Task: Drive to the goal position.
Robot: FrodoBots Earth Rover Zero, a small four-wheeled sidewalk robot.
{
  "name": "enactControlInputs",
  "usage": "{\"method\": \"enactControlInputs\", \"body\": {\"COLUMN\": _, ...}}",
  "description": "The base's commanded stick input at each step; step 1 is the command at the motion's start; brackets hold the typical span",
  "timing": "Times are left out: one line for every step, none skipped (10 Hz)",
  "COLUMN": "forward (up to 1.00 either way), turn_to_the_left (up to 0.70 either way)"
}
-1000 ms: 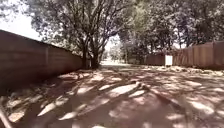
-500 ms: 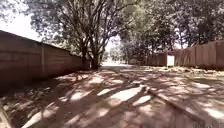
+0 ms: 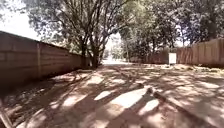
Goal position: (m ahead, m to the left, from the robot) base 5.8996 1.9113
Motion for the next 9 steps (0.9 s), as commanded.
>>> {"method": "enactControlInputs", "body": {"forward": 0.7, "turn_to_the_left": 0.18}}
{"method": "enactControlInputs", "body": {"forward": 0.7, "turn_to_the_left": 0.24}}
{"method": "enactControlInputs", "body": {"forward": 0.7, "turn_to_the_left": 0.31}}
{"method": "enactControlInputs", "body": {"forward": 0.7, "turn_to_the_left": 0.32}}
{"method": "enactControlInputs", "body": {"forward": 0.7, "turn_to_the_left": 0.24}}
{"method": "enactControlInputs", "body": {"forward": 0.7, "turn_to_the_left": 0.16}}
{"method": "enactControlInputs", "body": {"forward": 0.7, "turn_to_the_left": 0.07}}
{"method": "enactControlInputs", "body": {"forward": 0.7, "turn_to_the_left": 0.0}}
{"method": "enactControlInputs", "body": {"forward": 0.7, "turn_to_the_left": 0.0}}
